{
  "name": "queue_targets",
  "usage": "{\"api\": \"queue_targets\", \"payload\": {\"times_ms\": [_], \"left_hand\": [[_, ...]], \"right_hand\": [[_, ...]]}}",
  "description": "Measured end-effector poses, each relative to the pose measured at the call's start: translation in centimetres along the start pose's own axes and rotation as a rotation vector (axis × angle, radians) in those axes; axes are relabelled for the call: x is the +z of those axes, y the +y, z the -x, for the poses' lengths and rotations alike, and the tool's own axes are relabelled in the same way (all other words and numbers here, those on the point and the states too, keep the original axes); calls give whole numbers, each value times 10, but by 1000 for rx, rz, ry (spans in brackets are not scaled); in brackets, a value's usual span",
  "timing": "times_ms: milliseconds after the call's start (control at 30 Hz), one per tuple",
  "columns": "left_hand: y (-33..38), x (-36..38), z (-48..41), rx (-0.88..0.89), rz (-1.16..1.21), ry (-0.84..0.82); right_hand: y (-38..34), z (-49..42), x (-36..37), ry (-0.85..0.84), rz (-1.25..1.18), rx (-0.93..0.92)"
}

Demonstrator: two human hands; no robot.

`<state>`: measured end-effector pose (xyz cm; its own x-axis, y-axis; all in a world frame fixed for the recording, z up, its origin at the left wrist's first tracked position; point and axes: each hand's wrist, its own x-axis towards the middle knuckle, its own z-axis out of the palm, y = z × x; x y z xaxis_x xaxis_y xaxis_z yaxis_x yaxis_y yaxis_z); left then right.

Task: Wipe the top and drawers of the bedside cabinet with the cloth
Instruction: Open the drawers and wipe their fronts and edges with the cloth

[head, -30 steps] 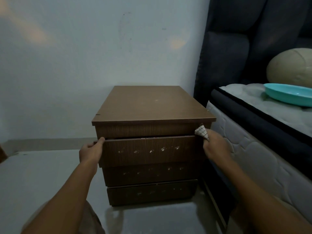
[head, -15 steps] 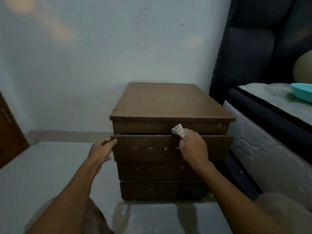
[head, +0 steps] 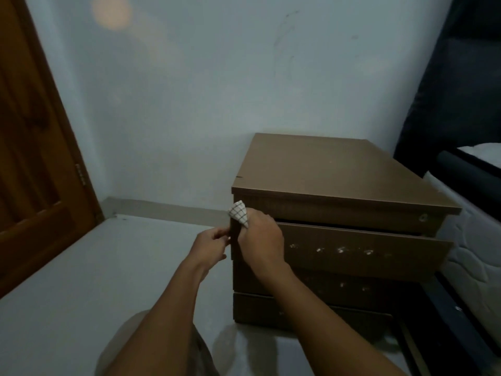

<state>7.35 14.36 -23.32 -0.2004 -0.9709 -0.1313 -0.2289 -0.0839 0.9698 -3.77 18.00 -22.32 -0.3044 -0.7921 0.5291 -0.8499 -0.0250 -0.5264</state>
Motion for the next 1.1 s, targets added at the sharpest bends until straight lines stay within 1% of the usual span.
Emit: {"api": "queue_targets", "payload": {"times_ms": [200, 267, 333, 400, 467, 500, 567, 633, 667, 733, 800, 933, 1000, 1033, 1100], "left_hand": [[-1, -7, -1, -19, -8, -60], [-2, -8, -2, -30, 0, -67], [-2, -9, -3, -40, 16, -70], [-2, -9, -3, -44, 32, -81], [-2, -10, -4, -40, 39, -89], [-2, -9, -5, -36, 40, -90], [-3, -9, -5, -33, 39, -86], [-3, -9, -5, -36, 40, -84], [-3, -9, -5, -37, 45, -85], [-2, -8, -4, -33, 49, -90], [-2, -9, -4, -25, 40, -99], [-3, -8, -5, -30, 30, -46], [-2, -6, -6, -17, 32, -19], [-2, -5, -6, 1, 27, -9], [-3, -1, -8, 27, 22, 28]], "right_hand": [[-15, -13, 15, -130, -43, -11], [-15, -19, 11, -219, -70, -14], [-13, -28, 4, -324, -217, 12], [-10, -32, -7, -360, -467, 66], [-3, -29, -16, -273, -609, 92], [2, -27, -20, -205, -605, 89], [10, -22, -23, -63, -488, 72], [14, -20, -20, 32, -290, 9], [14, -18, -16, 35, -193, -34], [8, -14, -5, -16, -51, -107], [0, -9, 6, -44, 10, -164], [-11, -6, 13, -137, -59, -263], [-7, -1, 8, -118, -146, -277], [-2, 3, 2, -85, -233, -240], [10, 8, -13, -46, -492, -96]]}}
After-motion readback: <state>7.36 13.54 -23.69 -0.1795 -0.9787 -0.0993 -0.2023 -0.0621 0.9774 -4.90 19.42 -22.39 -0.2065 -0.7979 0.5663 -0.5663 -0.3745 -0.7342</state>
